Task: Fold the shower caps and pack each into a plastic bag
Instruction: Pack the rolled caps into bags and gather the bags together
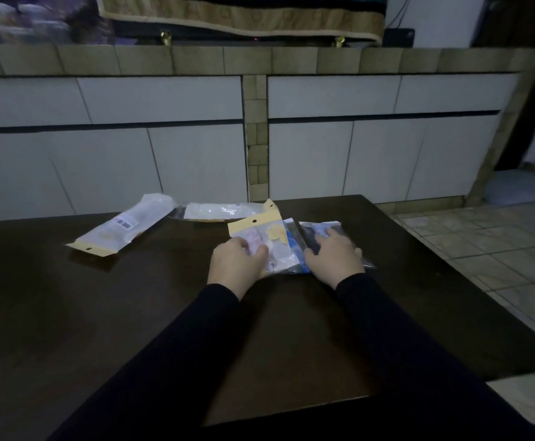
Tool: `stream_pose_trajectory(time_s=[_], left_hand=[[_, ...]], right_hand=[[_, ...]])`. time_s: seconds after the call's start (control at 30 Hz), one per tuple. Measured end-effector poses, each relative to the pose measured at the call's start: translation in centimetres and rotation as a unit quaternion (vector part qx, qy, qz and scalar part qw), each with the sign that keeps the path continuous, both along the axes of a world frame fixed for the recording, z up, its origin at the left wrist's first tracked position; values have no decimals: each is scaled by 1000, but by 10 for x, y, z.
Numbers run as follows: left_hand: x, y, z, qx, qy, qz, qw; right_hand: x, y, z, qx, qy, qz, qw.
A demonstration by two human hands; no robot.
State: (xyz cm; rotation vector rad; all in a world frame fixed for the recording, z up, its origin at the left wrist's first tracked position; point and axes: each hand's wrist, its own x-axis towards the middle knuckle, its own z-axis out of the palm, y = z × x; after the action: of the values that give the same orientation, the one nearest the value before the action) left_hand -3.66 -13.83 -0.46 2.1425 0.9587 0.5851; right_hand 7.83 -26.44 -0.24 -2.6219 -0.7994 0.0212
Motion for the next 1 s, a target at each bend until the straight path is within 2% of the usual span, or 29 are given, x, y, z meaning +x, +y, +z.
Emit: stream_pose_trajectory(time_s=[0.43,0.57,0.7,0.83,1.0], left_hand=[[-13,10,-2,117,102,19,988],[-15,8,4,145,118,14,982],[-20,28,9,180,70,42,980],[-25,68,6,175,6,58,983],[-29,118,-6,219,-18,86,972]], right_hand=[[-2,6,-3,-66,-17,22,997],[-6,5,2,-43,-30,23,998],[-18,15,15,-10,-75,57,995],[-26,44,28,61,-60,130,988],[-21,101,43,46,-72,178,980]])
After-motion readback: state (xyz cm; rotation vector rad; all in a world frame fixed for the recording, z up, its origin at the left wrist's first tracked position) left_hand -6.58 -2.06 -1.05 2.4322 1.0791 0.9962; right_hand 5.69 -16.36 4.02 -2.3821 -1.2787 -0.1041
